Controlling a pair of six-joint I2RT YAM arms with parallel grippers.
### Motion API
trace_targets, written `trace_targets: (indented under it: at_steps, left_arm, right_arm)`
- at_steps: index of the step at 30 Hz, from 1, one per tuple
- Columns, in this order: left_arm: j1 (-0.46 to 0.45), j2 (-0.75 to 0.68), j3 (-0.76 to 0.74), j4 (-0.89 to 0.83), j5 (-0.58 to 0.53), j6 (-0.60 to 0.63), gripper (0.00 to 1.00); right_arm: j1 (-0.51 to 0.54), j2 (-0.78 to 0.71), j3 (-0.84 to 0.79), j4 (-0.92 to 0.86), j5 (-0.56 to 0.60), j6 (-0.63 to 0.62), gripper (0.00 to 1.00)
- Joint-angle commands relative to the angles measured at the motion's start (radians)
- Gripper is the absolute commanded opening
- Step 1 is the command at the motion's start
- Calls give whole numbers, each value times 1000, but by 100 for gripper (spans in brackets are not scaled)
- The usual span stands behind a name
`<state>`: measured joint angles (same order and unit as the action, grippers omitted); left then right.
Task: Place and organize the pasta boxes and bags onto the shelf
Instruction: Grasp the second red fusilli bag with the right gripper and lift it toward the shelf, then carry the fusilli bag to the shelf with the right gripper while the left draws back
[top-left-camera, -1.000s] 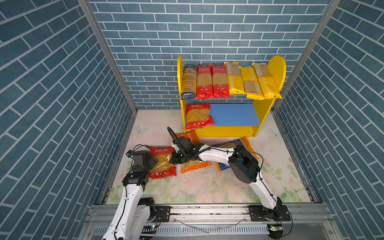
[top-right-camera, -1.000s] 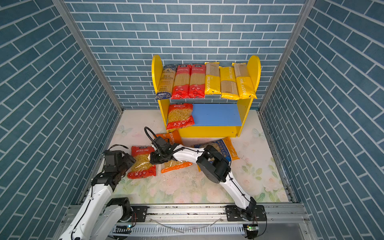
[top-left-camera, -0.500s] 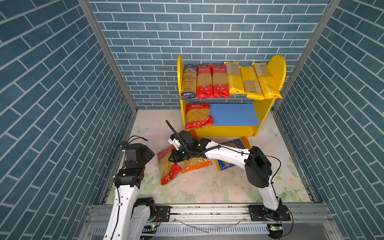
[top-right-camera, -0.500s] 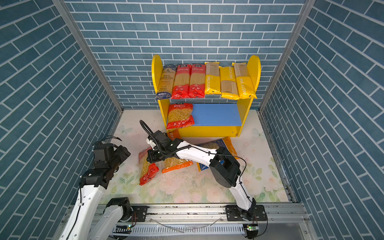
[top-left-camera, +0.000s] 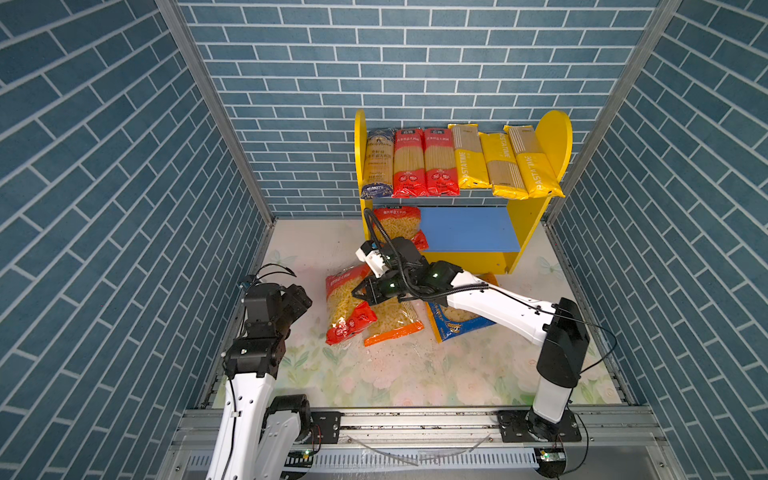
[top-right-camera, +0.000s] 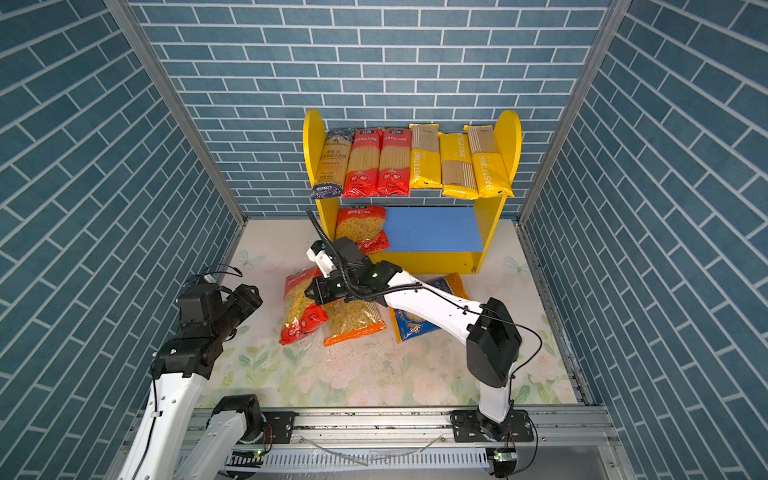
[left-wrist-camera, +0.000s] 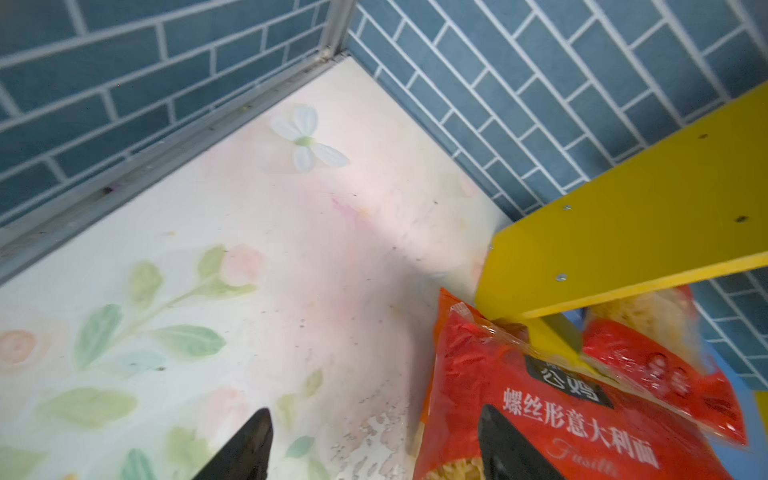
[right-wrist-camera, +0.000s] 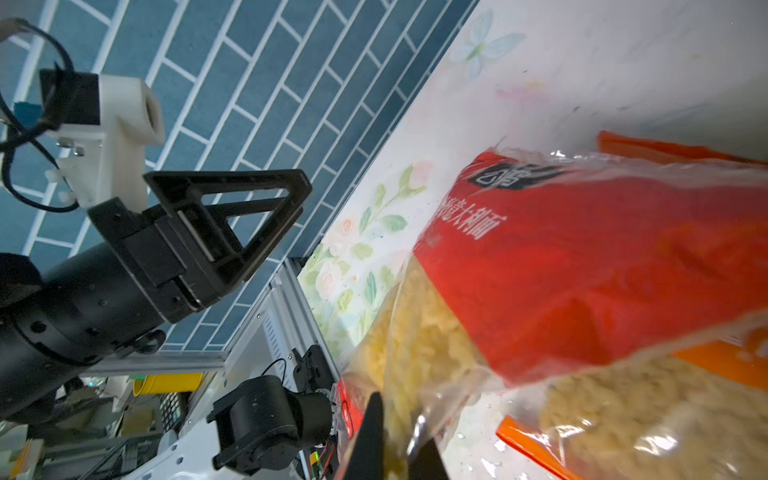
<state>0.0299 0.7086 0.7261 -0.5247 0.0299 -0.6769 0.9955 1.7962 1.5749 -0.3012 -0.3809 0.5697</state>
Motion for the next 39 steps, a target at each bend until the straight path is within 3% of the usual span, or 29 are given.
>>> trace_targets:
  at_steps: [1,4,8,13,19,26,30,39]
  left_arm:
    - [-76,23,-68,134,106,-12,78]
    - [-190,36,-126,228,64,-32,78]
    - [-295,94,-189,378,94,-71,79]
    - [-385,165,-195,385,109,-50,79]
    - [-398,130,-275,375,150,-79,80]
    - [-398,165,-421,577,265,-135,83]
    - [-399,233,-439,660,285,-131,83]
    - [-454,405,-394,805,317,-116,73]
  right_arm:
    - [-71,-56,-136,103,53,-33,0]
    - [-127,-51,-278,165,50,45,0]
    - [-161,-47,-411,229,64,114,0]
    - [-169,-79,-498,267,76,148,7]
    - [-208,-120,-602,391,-30,190,31]
    - [-258,-148,-793,664,-110,294,50]
    - [-256,-132,-843,725,-118,297,55]
    - [-245,-63,-871,911,-139,356,55]
